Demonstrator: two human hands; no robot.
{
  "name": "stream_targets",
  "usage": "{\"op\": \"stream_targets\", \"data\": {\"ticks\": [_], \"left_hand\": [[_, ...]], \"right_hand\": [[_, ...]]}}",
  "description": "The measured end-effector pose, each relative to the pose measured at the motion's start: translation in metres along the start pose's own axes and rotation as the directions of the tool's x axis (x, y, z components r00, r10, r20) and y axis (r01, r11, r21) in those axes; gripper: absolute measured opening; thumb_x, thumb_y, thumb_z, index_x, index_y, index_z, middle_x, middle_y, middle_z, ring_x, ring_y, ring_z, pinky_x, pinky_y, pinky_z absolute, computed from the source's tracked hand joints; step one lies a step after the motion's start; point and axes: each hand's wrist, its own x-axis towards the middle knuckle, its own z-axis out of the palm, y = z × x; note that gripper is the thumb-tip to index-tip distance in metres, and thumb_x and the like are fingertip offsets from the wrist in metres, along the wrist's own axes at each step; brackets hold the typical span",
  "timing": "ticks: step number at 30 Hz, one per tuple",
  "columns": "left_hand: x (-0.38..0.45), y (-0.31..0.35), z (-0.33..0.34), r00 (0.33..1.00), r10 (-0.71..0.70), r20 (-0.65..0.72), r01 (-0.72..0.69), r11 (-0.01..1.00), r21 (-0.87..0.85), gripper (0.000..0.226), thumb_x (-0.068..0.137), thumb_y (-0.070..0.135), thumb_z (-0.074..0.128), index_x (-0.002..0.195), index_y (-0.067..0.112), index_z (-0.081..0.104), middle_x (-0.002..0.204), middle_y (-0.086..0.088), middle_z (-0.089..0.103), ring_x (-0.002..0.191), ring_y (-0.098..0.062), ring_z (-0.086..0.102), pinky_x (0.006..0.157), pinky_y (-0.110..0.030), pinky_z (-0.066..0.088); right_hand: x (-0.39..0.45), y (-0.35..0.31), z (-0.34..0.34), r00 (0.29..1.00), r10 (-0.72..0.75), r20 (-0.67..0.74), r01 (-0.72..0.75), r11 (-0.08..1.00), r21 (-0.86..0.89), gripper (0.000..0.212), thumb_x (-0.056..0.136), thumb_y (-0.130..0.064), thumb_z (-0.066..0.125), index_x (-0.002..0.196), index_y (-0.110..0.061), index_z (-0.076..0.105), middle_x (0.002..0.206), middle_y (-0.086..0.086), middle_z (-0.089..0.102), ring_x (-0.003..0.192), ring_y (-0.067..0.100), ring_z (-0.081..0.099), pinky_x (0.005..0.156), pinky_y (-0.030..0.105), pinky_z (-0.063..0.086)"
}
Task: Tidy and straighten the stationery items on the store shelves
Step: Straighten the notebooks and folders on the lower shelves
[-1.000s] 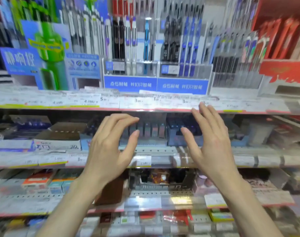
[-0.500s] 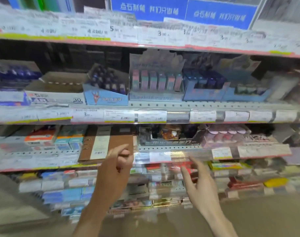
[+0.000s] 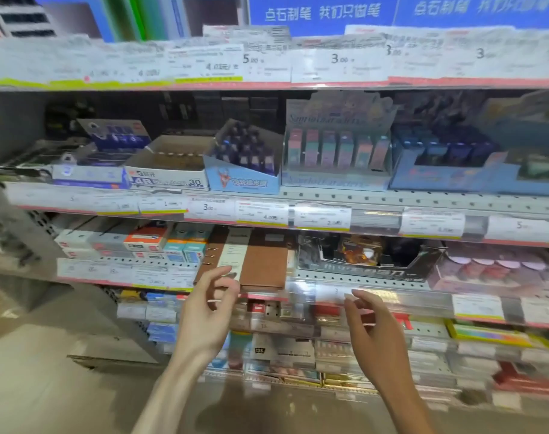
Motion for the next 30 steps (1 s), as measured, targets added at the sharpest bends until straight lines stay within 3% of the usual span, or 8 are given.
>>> {"op": "stream_targets", "data": {"ticks": [5,7,10,12,14,21,25,30], "left_hand": [[0.021,0.003,-0.030,0.998,0.040,-0.056,-0.039,0.999,0.033,0.016,0.095,0.022,0.061,0.109,0.030,0.064,0.091,0.007,0.070,0.079,-0.003,0.062,0.063,-0.009,0.045],[0.034,-0.001,-0.042,0.997,0.031,-0.075,-0.030,0.999,0.018,0.015,0.096,0.021,0.061,0.107,0.030,0.062,0.090,0.001,0.068,0.073,0.002,0.060,0.061,-0.012,0.046],[0.058,-0.023,-0.057,0.998,0.006,-0.070,0.000,0.996,0.087,0.014,0.093,0.031,0.061,0.107,0.034,0.060,0.091,0.000,0.068,0.072,-0.007,0.063,0.063,-0.028,0.054],[0.076,-0.040,-0.063,0.999,-0.049,0.004,0.047,0.980,0.194,0.022,0.090,0.044,0.059,0.111,0.037,0.057,0.094,0.004,0.066,0.075,-0.014,0.065,0.067,-0.040,0.057],[0.089,-0.051,-0.064,0.987,-0.121,0.104,0.088,0.956,0.279,0.021,0.090,0.045,0.058,0.108,0.035,0.055,0.098,0.004,0.065,0.086,-0.016,0.063,0.078,-0.039,0.053],[0.114,-0.054,-0.061,0.965,-0.102,0.240,0.054,0.979,0.198,0.016,0.091,0.033,0.066,0.104,0.026,0.060,0.098,0.006,0.067,0.089,-0.017,0.062,0.078,-0.031,0.046],[0.120,-0.056,-0.058,0.960,-0.165,0.228,0.133,0.980,0.150,0.018,0.089,0.032,0.070,0.102,0.024,0.060,0.092,0.011,0.064,0.090,-0.019,0.063,0.079,-0.029,0.045],[0.129,-0.049,-0.058,0.921,-0.294,0.256,0.281,0.956,0.088,0.031,0.088,0.038,0.070,0.111,0.027,0.052,0.086,-0.003,0.067,0.073,-0.018,0.062,0.070,-0.030,0.047]], "right_hand": [[0.009,-0.030,0.020,0.998,-0.066,-0.003,0.066,0.998,-0.021,0.017,0.098,-0.037,0.054,0.108,-0.026,0.063,0.081,-0.018,0.066,0.070,-0.007,0.062,0.059,0.010,0.043],[0.016,-0.047,0.033,0.998,-0.015,0.053,0.016,1.000,-0.018,0.015,0.098,-0.037,0.054,0.111,-0.031,0.058,0.084,-0.021,0.062,0.071,-0.010,0.060,0.059,0.010,0.042],[0.026,-0.067,0.062,0.998,0.035,0.043,-0.032,0.996,-0.085,0.026,0.095,-0.047,0.052,0.114,-0.030,0.056,0.089,-0.019,0.062,0.074,0.000,0.061,0.070,0.032,0.051],[0.033,-0.074,0.084,0.999,0.041,0.002,-0.040,0.990,-0.138,0.030,0.095,-0.047,0.053,0.113,-0.023,0.056,0.084,-0.016,0.060,0.076,0.012,0.060,0.067,0.032,0.046],[0.038,-0.080,0.103,0.996,0.085,-0.025,-0.088,0.985,-0.148,0.033,0.095,-0.046,0.054,0.114,-0.019,0.055,0.083,-0.011,0.059,0.079,0.018,0.058,0.066,0.032,0.043],[0.043,-0.099,0.126,0.968,0.213,-0.134,-0.216,0.976,-0.007,0.028,0.091,-0.035,0.067,0.107,-0.018,0.052,0.079,-0.004,0.059,0.077,0.020,0.060,0.065,0.031,0.042],[0.048,-0.099,0.126,0.950,0.303,-0.071,-0.293,0.947,0.130,0.031,0.090,-0.027,0.070,0.112,-0.016,0.052,0.082,0.000,0.060,0.077,0.019,0.062,0.078,0.037,0.052],[0.050,-0.094,0.119,0.944,0.329,0.012,-0.311,0.882,0.355,0.030,0.092,-0.016,0.067,0.118,-0.010,0.054,0.074,-0.003,0.059,0.065,0.012,0.057,0.066,0.027,0.047]]}}
